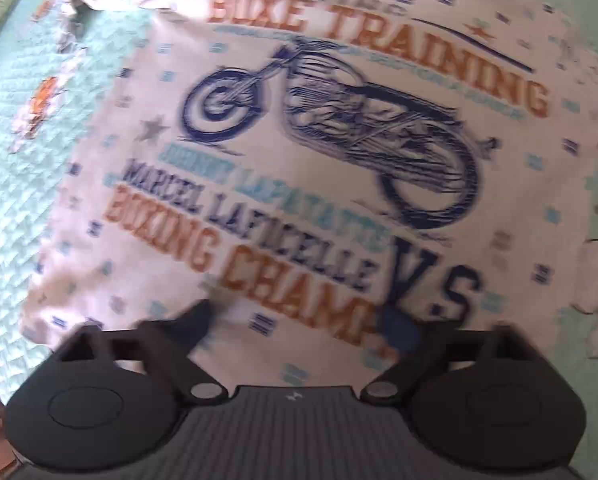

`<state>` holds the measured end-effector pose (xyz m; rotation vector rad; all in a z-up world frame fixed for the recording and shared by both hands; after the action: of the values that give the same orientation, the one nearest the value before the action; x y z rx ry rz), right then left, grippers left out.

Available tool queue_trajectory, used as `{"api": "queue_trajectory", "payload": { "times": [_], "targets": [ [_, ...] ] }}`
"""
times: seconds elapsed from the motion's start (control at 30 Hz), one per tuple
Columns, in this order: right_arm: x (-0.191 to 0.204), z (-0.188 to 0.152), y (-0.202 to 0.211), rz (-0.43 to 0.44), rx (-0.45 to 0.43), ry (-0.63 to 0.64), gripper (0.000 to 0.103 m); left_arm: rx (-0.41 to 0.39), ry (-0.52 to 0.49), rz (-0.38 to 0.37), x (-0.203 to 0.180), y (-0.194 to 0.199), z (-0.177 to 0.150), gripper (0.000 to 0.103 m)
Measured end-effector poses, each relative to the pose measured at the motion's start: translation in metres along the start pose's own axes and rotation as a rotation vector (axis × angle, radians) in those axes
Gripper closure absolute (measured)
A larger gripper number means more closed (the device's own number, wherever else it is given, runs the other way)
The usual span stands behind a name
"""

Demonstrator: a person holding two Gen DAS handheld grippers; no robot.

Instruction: Fold clothes

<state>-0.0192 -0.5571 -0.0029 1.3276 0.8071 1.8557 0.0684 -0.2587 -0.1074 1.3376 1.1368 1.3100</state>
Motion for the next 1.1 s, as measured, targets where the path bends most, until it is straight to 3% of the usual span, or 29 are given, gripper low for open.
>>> {"api": "queue_trajectory", "payload": {
  "times": [0.03,0.07,0.1,0.13,0.17,0.2,0.23,0.27,0.43,0.53,0.63,0.67,0.73,0.77,0.83,0.87,0.9,0.93,0.97,1.03,1.1],
  "targets": [
    [-0.003,-0.005,0.001,0.001,0.003,0.005,0.016,-0.009,-0.001,-0.028,0.001,0.005,0.001,0.027],
    [-0.006,-0.009,0.000,-0.002,0.004,0.006,0.016,-0.017,-0.002,-0.056,0.002,0.010,0.002,0.037],
    [-0.010,-0.014,-0.001,-0.006,0.004,0.006,0.016,-0.026,-0.003,-0.085,0.002,0.015,0.002,0.043],
    [-0.013,-0.017,-0.002,-0.012,0.006,0.005,0.016,-0.037,-0.012,-0.093,0.002,0.017,0.002,0.043],
    [-0.017,-0.020,-0.004,-0.018,0.009,0.002,0.016,-0.051,-0.032,-0.076,0.000,0.017,0.002,0.042],
    [-0.020,-0.023,-0.006,-0.022,0.013,0.000,0.016,-0.043,-0.055,-0.043,-0.002,0.012,0.001,0.033],
    [-0.023,-0.026,-0.007,-0.026,0.016,-0.002,0.016,-0.030,-0.063,0.013,-0.001,0.003,0.001,0.002],
    [-0.026,-0.028,-0.009,-0.029,0.017,-0.001,0.016,-0.036,-0.049,0.039,0.003,-0.002,0.001,0.000],
    [-0.035,-0.030,-0.015,-0.034,0.018,-0.005,0.016,0.056,-0.012,-0.020,0.020,-0.004,0.009,0.001],
    [-0.043,-0.027,-0.020,-0.045,0.029,-0.030,0.016,0.082,-0.045,0.030,0.022,-0.009,0.007,0.000],
    [-0.050,-0.025,-0.027,-0.052,0.055,-0.043,0.016,0.128,0.046,-0.050,0.038,-0.020,0.006,0.000],
    [-0.052,-0.025,-0.029,-0.053,0.064,-0.047,0.016,0.140,0.116,-0.085,0.048,-0.019,0.001,0.004],
    [-0.056,-0.026,-0.033,-0.054,0.080,-0.057,0.016,0.137,0.232,-0.160,0.065,-0.004,-0.018,0.029],
    [-0.058,-0.026,-0.034,-0.054,0.086,-0.062,0.016,0.108,0.248,-0.166,0.070,0.008,-0.026,0.034],
    [-0.060,-0.028,-0.037,-0.057,0.097,-0.067,0.016,0.040,0.220,-0.095,0.075,0.028,-0.038,0.033],
    [-0.061,-0.029,-0.038,-0.057,0.101,-0.069,0.016,0.041,0.187,-0.019,0.077,0.028,-0.041,0.034],
    [-0.062,-0.030,-0.039,-0.055,0.104,-0.071,0.016,0.061,0.159,0.025,0.079,0.026,-0.045,0.039],
    [-0.063,-0.031,-0.040,-0.054,0.107,-0.074,0.016,0.093,0.153,0.011,0.091,0.022,-0.051,0.055],
    [-0.063,-0.032,-0.040,-0.053,0.109,-0.075,0.016,0.098,0.181,-0.025,0.109,0.025,-0.064,0.063],
    [-0.063,-0.033,-0.041,-0.052,0.113,-0.076,0.016,0.061,0.262,-0.079,0.125,0.048,-0.095,0.066],
    [-0.061,-0.032,-0.043,-0.045,0.121,-0.074,0.016,-0.057,0.197,-0.007,0.111,0.088,-0.116,0.060]
  ]
}}
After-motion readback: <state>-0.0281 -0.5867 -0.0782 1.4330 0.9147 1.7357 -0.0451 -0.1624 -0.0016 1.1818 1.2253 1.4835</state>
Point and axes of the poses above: each gripper's, at about its wrist camera, not at the fingertips, and y roughly against the way its jaws point, x to its left, z to its top, the point moved 2 cm from there along -y, roughly the way its jaws point, and after that the axes turned 10 degrees about x, right-handed, at the moved point
